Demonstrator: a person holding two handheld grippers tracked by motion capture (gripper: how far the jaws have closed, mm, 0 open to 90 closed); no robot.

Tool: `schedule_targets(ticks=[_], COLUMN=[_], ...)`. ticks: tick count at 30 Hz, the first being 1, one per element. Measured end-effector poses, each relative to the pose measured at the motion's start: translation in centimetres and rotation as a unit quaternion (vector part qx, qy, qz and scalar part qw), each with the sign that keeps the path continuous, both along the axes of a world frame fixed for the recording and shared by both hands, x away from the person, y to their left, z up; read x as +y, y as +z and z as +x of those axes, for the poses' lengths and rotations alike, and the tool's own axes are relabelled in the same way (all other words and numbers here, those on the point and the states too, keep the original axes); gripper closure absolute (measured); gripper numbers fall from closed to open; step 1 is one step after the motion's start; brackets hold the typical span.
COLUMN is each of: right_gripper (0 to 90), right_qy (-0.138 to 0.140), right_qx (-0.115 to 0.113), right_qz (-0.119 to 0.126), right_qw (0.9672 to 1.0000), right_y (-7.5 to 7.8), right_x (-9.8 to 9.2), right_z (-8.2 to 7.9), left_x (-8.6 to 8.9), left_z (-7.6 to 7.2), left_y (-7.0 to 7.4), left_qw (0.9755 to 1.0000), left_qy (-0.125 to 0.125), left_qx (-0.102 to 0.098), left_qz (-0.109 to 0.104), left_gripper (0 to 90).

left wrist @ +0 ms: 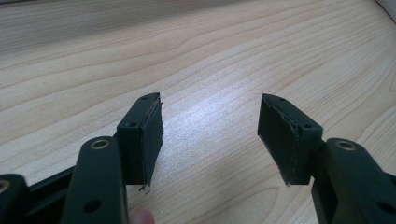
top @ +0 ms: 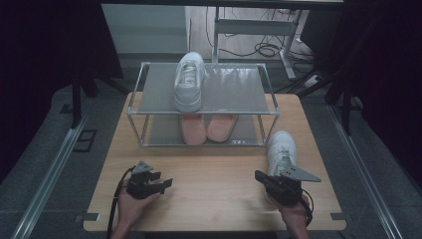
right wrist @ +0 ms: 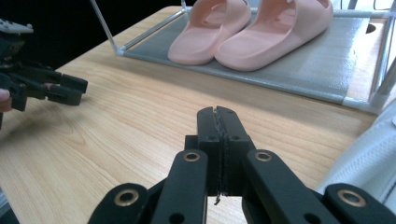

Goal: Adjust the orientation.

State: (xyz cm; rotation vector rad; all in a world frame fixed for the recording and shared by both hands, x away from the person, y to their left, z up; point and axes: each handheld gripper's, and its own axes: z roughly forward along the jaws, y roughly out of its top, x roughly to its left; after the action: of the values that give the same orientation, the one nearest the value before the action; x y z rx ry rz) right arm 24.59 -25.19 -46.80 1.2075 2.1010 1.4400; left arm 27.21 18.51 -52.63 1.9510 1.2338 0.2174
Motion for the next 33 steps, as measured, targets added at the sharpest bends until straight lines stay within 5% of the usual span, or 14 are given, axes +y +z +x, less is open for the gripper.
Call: schedule_targets(ticks=[33], right_gripper=[90.0], right_qy=[-0.046], right_qx=[0.016], right_qz=[-0.055], right_qw=[0.9973], right_y=[-2.1], right_x=[-2.0], right_z=[-2.5], left_x=[0.0], left_z=[0.0], left_y=[-0.1], left_qw=[1.0000], left_qy=[-0.005], left_qx=[0.002], left_qz=[0.003], left_gripper=[40.7])
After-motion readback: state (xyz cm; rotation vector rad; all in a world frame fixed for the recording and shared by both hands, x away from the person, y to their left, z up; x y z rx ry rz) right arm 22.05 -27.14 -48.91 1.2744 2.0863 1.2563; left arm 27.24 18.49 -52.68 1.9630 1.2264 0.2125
